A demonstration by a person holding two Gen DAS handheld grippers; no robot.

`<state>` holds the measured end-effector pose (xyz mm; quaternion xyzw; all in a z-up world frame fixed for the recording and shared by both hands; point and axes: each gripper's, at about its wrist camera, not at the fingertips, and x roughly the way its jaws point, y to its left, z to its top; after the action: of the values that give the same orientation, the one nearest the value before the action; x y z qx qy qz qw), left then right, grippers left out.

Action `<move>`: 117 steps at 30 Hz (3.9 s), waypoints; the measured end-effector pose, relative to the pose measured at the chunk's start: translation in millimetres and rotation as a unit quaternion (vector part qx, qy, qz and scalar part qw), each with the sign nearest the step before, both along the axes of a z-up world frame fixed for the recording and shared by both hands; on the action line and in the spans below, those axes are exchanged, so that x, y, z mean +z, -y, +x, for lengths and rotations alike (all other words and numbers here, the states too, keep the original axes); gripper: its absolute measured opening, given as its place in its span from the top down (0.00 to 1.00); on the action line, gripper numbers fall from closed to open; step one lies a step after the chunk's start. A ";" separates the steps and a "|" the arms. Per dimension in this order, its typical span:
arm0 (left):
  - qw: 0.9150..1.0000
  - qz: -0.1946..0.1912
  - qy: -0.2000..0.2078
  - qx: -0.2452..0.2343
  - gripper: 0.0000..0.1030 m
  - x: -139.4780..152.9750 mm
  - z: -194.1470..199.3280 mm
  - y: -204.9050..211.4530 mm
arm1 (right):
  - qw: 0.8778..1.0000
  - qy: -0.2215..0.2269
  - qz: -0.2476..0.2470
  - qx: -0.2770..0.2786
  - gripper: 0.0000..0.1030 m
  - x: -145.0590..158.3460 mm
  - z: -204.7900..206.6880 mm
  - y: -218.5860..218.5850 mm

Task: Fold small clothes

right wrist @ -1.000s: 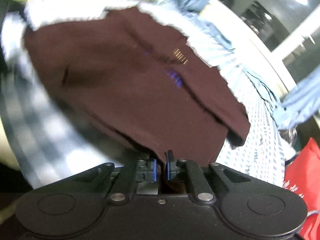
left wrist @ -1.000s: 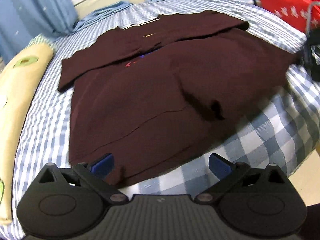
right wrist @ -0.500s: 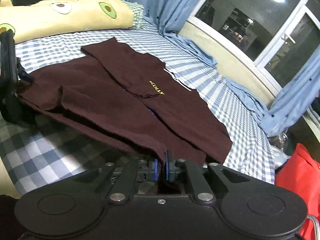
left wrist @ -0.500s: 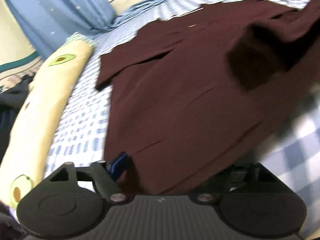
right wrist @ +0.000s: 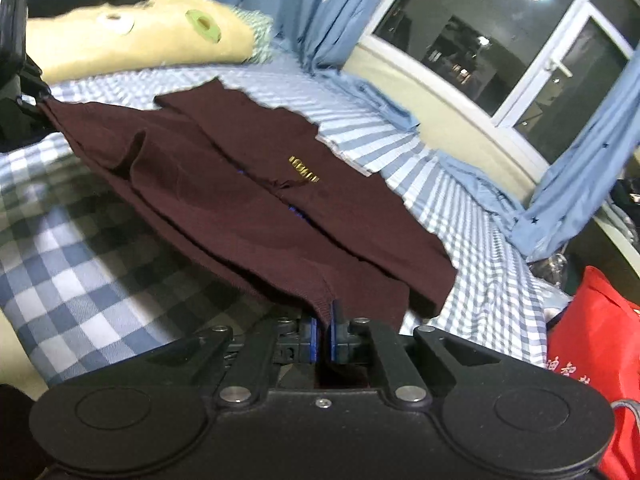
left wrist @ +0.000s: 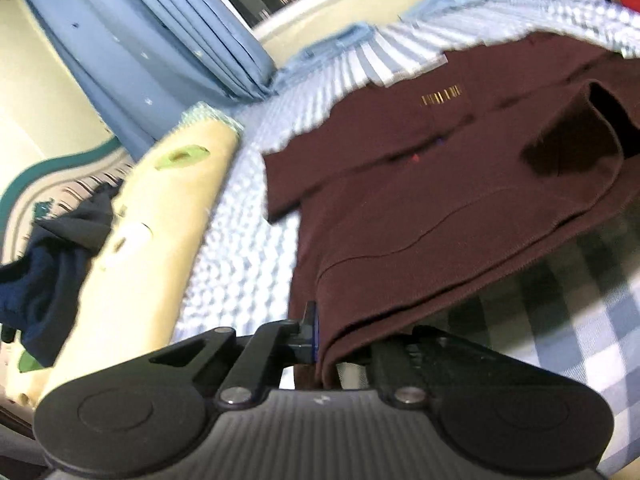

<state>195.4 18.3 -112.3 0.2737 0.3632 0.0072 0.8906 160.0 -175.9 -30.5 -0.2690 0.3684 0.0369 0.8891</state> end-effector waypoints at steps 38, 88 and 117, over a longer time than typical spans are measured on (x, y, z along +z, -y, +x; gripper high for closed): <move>0.985 -0.106 -0.126 -0.046 0.96 85.9 351.7 -21.6 | 0.999 -0.032 -0.034 -0.026 0.95 6.0 329.2 67.7; 0.943 -0.173 -0.227 0.172 0.06 -57.1 443.2 -118.1 | 0.906 -0.056 0.078 -0.413 0.01 -117.2 306.6 153.1; 0.894 -0.222 -0.209 0.327 0.01 -25.9 282.8 -233.7 | 0.969 -0.073 0.125 -0.199 0.01 -96.1 268.3 -68.1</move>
<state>478.2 252.0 -138.2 -0.0706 0.6019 0.1595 0.7793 428.3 -107.8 -126.7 -0.0732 0.4712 -0.0756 0.8757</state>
